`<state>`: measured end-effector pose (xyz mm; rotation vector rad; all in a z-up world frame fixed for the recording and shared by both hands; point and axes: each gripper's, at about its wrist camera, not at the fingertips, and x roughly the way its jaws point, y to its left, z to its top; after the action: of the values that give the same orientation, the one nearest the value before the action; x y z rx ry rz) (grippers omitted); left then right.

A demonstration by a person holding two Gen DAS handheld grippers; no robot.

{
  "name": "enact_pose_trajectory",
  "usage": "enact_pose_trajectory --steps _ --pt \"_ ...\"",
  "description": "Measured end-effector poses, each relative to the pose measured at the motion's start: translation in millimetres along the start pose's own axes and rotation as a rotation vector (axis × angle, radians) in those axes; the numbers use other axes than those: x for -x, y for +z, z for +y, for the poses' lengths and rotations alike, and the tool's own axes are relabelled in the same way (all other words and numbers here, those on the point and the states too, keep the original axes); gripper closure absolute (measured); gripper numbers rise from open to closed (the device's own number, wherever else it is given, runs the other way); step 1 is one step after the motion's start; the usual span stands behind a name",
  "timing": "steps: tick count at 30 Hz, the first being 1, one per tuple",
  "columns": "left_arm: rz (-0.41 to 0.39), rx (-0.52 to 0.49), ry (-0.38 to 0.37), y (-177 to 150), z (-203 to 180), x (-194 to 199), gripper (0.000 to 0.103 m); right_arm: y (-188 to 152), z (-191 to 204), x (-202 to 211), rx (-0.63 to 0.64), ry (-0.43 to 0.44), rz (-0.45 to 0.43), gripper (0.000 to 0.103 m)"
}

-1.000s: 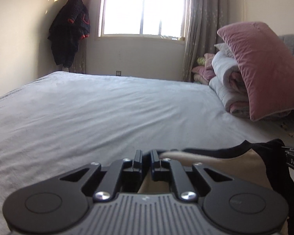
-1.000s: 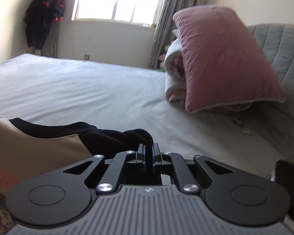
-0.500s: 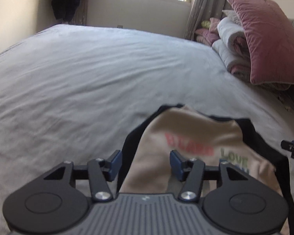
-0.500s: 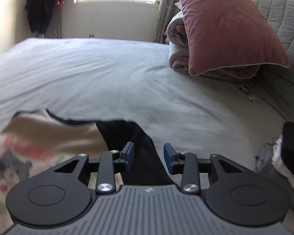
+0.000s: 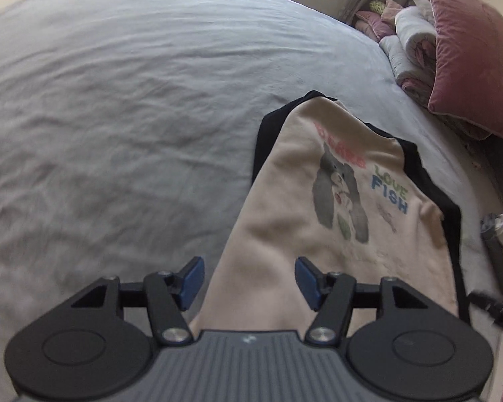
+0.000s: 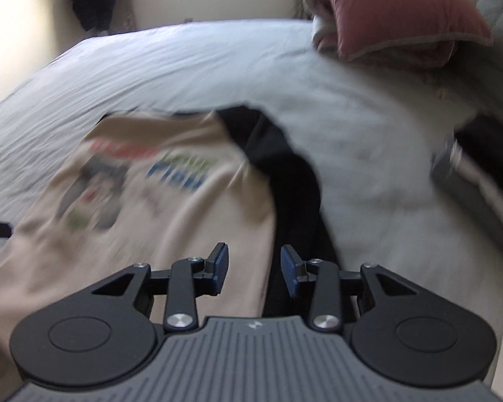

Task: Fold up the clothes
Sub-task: 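Lay the sweatshirt flat on the bed and open both grippers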

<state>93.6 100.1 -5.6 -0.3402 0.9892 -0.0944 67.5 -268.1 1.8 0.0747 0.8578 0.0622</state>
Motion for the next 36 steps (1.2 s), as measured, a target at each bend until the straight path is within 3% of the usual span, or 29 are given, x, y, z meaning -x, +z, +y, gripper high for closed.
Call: enact_pose_trajectory --steps 7,9,13,17,24,30,34,36 --pt "-0.035 0.097 -0.036 -37 40 23 0.039 -52 -7 24 -0.142 0.149 0.082 0.062" --pt "-0.004 0.115 -0.039 -44 49 22 0.039 -64 -10 26 -0.186 0.183 0.082 0.060" --pt "0.020 0.043 -0.101 -52 54 30 0.036 -81 -12 21 -0.217 0.193 0.120 0.060" --pt "0.068 -0.063 -0.157 -65 56 30 0.031 -82 -9 29 -0.189 0.219 0.077 0.058" --pt "0.003 -0.163 -0.110 -80 41 17 0.033 -76 43 22 -0.033 0.311 0.062 0.051" --pt "-0.084 -0.289 -0.028 -90 21 11 0.058 -85 116 17 0.227 0.375 0.009 0.048" --pt "-0.115 -0.349 -0.009 -94 14 13 0.082 -100 148 5 0.376 0.345 -0.064 0.047" --pt "-0.126 -0.377 0.007 -95 13 16 0.086 -108 159 -3 0.430 0.316 -0.107 0.047"
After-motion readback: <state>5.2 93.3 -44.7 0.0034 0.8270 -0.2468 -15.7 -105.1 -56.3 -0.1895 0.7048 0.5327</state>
